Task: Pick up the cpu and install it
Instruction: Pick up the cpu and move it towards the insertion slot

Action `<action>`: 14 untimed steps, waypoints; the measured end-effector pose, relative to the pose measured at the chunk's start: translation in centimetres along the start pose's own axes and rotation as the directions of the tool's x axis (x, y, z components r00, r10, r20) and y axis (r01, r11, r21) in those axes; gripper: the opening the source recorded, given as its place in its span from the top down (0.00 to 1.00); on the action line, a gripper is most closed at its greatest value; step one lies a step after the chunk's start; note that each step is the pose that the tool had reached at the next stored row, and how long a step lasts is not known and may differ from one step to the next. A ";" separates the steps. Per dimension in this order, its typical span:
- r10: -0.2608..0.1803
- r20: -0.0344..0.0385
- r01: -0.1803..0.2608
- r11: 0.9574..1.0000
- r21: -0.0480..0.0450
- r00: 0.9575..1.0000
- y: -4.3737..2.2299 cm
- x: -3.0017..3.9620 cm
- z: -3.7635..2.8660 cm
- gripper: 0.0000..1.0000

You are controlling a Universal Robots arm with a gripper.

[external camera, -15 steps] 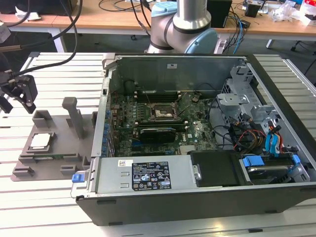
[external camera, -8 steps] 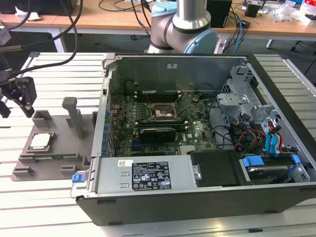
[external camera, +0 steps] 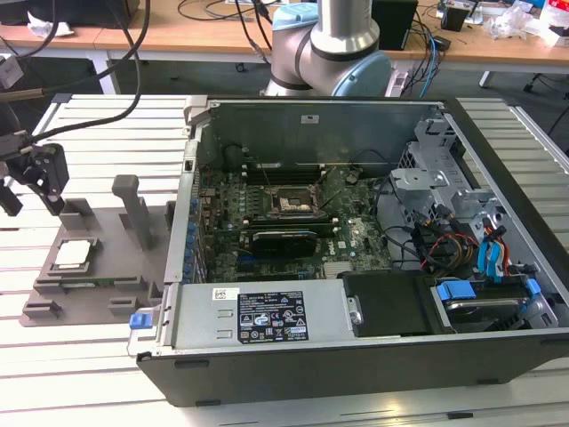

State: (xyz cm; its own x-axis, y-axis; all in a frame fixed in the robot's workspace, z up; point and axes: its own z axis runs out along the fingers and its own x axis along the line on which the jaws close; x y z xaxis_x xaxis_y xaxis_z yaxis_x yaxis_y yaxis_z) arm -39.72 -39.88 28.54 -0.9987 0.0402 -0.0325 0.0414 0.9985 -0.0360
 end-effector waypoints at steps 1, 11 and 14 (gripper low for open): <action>0.000 0.000 0.000 1.000 0.000 1.000 0.00 0.00 0.08 0.40; 0.000 0.000 0.000 1.000 0.000 1.000 0.02 0.01 0.47 0.40; 0.000 0.000 0.000 1.000 0.000 1.000 0.02 0.02 0.57 0.40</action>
State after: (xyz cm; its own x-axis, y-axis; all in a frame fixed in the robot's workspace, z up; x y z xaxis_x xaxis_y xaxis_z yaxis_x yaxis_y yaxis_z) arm -39.72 -39.88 27.97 -0.9987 0.0402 -0.0324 0.0413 0.9985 -0.0361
